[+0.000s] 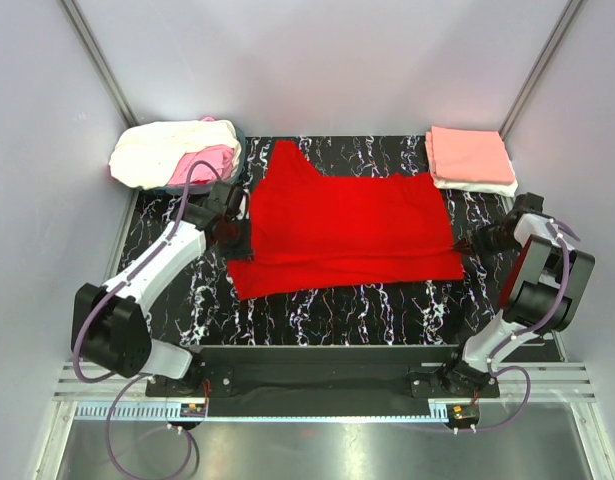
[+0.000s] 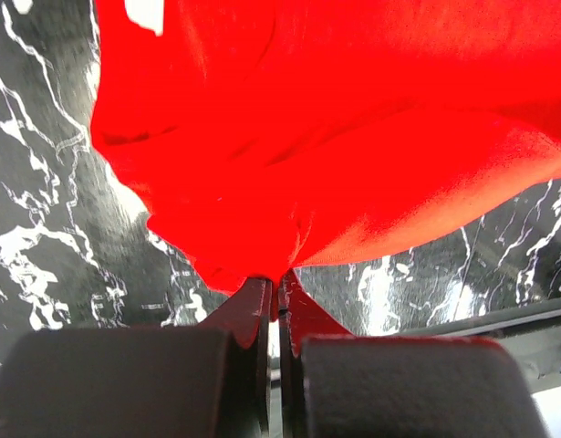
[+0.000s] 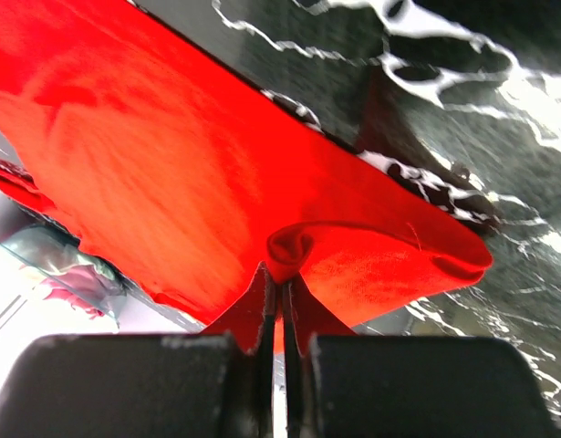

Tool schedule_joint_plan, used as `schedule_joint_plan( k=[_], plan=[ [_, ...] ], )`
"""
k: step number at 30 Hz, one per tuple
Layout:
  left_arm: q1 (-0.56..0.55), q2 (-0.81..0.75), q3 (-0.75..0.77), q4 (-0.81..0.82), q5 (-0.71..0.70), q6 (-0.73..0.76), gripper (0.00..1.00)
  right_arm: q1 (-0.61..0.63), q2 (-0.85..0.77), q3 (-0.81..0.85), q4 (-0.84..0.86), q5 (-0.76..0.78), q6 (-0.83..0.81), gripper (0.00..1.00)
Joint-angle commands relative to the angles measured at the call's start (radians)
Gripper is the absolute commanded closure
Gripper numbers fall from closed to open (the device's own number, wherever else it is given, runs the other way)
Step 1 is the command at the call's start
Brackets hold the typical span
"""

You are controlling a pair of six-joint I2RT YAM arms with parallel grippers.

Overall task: Fold and stack the t-shirts
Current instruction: Fold the tshirt

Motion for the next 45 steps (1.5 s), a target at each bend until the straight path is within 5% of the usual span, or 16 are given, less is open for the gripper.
schedule_joint_plan(
  k=[1, 16, 17, 21, 22, 23, 25, 27, 28, 33, 39, 45],
  plan=[
    [0.024, 0.027, 0.071, 0.059, 0.044, 0.045, 1.0, 0.009, 0.033, 0.062, 0.006, 0.02, 0.014, 1.0],
    [0.044, 0.232, 0.194, 0.087, -0.016, 0.104, 0.95, 0.051, 0.191, 0.187, 0.032, 0.005, -0.001, 1.0],
    [0.044, 0.243, 0.197, 0.085, -0.044, 0.104, 0.9, 0.051, 0.199, 0.194, 0.035, -0.002, -0.006, 0.95],
    [0.067, 0.31, 0.229, 0.061, -0.15, 0.095, 0.69, 0.051, 0.235, 0.245, 0.041, -0.032, -0.012, 0.39],
    [0.076, 0.342, 0.264, 0.044, -0.154, 0.092, 0.52, 0.051, 0.241, 0.259, 0.029, -0.03, -0.009, 0.11],
    [0.082, 0.353, 0.281, 0.035, -0.147, 0.088, 0.41, 0.051, 0.243, 0.274, 0.018, -0.021, -0.009, 0.01],
    [0.087, 0.335, 0.315, 0.012, -0.156, 0.084, 0.31, 0.051, 0.243, 0.335, -0.023, -0.015, -0.027, 0.0],
    [0.087, 0.239, 0.306, 0.027, -0.166, 0.069, 0.06, 0.051, 0.213, 0.389, -0.069, 0.002, -0.047, 0.0],
    [0.087, 0.203, 0.298, 0.027, -0.173, 0.061, 0.01, 0.051, 0.191, 0.394, -0.08, 0.037, -0.065, 0.0],
    [0.087, -0.014, 0.131, 0.018, -0.174, 0.0, 0.01, 0.051, 0.026, 0.285, -0.094, 0.117, -0.095, 0.0],
    [0.085, -0.234, -0.235, 0.186, 0.01, -0.129, 0.01, 0.051, -0.142, -0.007, -0.025, 0.083, -0.092, 0.0],
    [0.087, -0.271, -0.433, 0.356, 0.086, -0.22, 0.01, 0.049, -0.153, -0.151, 0.033, 0.092, -0.151, 0.0]
  ],
)
